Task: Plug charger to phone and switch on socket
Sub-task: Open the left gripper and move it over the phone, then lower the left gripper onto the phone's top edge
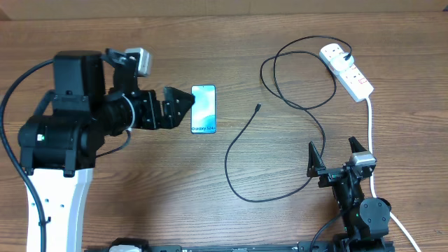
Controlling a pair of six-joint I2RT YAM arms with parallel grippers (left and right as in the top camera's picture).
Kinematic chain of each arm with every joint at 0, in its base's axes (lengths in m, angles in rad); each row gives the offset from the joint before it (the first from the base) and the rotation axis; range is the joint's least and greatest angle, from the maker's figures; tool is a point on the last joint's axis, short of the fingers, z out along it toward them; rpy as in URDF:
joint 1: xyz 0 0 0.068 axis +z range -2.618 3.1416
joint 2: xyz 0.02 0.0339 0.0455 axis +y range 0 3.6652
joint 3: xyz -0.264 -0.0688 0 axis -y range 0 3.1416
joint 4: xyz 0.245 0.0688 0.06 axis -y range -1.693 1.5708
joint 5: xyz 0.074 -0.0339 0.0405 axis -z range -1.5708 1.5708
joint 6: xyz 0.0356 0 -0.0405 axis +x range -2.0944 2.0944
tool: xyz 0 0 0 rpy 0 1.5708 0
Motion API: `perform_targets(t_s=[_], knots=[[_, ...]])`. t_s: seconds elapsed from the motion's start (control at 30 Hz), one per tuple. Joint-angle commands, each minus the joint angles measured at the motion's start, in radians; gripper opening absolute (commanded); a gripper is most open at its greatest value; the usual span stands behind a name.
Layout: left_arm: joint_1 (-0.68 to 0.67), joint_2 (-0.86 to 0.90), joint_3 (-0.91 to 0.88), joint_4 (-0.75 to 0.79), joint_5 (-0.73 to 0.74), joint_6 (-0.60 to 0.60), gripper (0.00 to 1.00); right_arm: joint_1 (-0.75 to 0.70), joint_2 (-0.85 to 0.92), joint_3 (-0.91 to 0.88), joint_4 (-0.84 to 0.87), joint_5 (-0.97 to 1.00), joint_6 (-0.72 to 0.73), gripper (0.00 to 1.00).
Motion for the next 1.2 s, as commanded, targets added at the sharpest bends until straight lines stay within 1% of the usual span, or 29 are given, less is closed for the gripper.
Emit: perform_targets(t_s=[0.0, 0.03, 0.07, 0.1, 0.17, 0.2, 0.3, 0.4, 0.47, 0.57, 0.6, 0.7, 0.77, 0.8, 0.87, 0.9, 1.1, 1.17], knots=[[-0.1, 0.024, 0.09, -0.045, -0.138, -0.082, 1.0, -0.003, -0.008, -0.01, 0.006, 0.002, 0.006, 1.0], [-0.171, 0.06, 0.162, -0.109, -0.262, -0.114, 1.0, -0.003, -0.008, -0.01, 0.006, 0.002, 0.006, 1.0], [-0.201, 0.079, 0.198, -0.141, -0.325, -0.133, 1.0, -0.003, -0.008, -0.01, 0.006, 0.002, 0.006, 1.0], [-0.248, 0.111, 0.254, -0.19, -0.426, -0.171, 1.0, -0.003, -0.008, -0.01, 0.006, 0.002, 0.006, 1.0], [-0.302, 0.169, 0.336, -0.267, -0.546, -0.229, 1.0, -0.003, -0.008, -0.01, 0.006, 0.002, 0.006, 1.0], [-0.315, 0.199, 0.367, -0.299, -0.566, -0.238, 1.0, -0.003, -0.008, -0.01, 0.006, 0.002, 0.006, 1.0], [-0.322, 0.247, 0.384, -0.322, -0.567, -0.238, 1.0, -0.003, -0.008, -0.01, 0.006, 0.002, 0.006, 1.0], [-0.321, 0.286, 0.384, -0.333, -0.523, -0.238, 1.0, -0.003, -0.008, -0.01, 0.006, 0.002, 0.006, 1.0], [-0.321, 0.299, 0.384, -0.336, -0.475, -0.238, 1.0, -0.003, -0.008, -0.01, 0.006, 0.002, 0.006, 1.0], [-0.321, 0.307, 0.384, -0.324, -0.298, -0.237, 1.0, -0.003, -0.008, -0.01, 0.006, 0.002, 0.006, 1.0], [-0.321, 0.307, 0.384, -0.325, -0.282, -0.237, 1.0, -0.003, -0.008, -0.01, 0.006, 0.002, 0.006, 1.0], [-0.321, 0.308, 0.384, -0.3, -0.312, -0.238, 1.0, -0.003, -0.008, -0.01, 0.006, 0.002, 0.006, 1.0], [-0.321, 0.313, 0.384, -0.272, -0.362, -0.24, 1.0, -0.003, -0.008, -0.01, 0.006, 0.002, 0.006, 1.0], [-0.321, 0.32, 0.383, -0.266, -0.398, -0.262, 1.0, -0.003, -0.008, -0.01, 0.006, 0.002, 0.006, 1.0], [-0.323, 0.348, 0.382, -0.264, -0.496, -0.352, 1.0, -0.003, -0.008, -0.01, 0.006, 0.002, 0.006, 1.0], [-0.324, 0.37, 0.381, -0.263, -0.51, -0.369, 1.0, -0.003, -0.008, -0.01, 0.006, 0.002, 0.006, 1.0], [-0.323, 0.518, 0.381, -0.259, -0.512, -0.368, 1.0, -0.003, -0.008, -0.01, 0.006, 0.002, 0.006, 1.0], [-0.322, 0.573, 0.381, -0.251, -0.541, -0.368, 1.0, -0.003, -0.008, -0.01, 0.006, 0.002, 0.006, 1.0]])
